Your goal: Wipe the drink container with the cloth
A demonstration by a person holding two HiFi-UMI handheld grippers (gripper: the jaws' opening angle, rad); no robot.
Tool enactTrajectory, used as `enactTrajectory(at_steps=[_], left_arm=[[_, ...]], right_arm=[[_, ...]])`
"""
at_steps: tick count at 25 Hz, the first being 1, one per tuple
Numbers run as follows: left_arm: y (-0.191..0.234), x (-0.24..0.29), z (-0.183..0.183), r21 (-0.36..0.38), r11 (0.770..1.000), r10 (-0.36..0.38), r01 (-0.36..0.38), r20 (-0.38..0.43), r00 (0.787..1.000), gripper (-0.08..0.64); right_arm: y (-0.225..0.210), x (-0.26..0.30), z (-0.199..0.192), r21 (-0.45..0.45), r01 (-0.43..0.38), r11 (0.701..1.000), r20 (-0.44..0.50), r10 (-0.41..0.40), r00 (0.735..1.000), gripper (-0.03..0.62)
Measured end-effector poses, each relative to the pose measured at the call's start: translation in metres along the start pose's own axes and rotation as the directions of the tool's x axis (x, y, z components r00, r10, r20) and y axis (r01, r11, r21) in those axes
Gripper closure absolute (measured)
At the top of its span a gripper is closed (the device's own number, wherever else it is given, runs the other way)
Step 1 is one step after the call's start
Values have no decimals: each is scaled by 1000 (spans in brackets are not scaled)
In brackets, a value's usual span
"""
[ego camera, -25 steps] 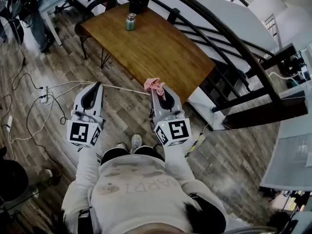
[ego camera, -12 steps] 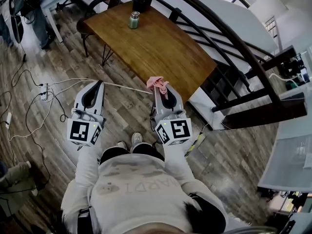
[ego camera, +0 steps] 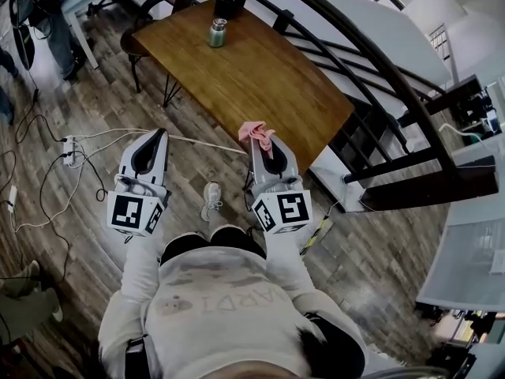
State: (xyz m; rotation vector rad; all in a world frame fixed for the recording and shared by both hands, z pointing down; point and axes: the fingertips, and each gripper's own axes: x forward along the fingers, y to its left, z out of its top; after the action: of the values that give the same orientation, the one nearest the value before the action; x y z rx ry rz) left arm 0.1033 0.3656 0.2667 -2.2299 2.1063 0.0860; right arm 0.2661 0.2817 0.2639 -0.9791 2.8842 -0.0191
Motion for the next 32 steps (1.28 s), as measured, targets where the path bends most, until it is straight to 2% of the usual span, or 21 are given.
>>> enactTrajectory(at_steps=[19,28,32], left_arm=[[104,206,-4,23,998,55,-56,21,998,555],[98,248,-21,48,998,52,-51,-14,999,555],[113,264,-30,22,999,42,-41,-21,999,555]], right_arm=[[-101,225,-2,-1,-120,993,26,120,992,554],[-137,251,-22,30,-142,989,11,141,990,554],[-144,268,-31,45,-123,991,-4,123,992,554]])
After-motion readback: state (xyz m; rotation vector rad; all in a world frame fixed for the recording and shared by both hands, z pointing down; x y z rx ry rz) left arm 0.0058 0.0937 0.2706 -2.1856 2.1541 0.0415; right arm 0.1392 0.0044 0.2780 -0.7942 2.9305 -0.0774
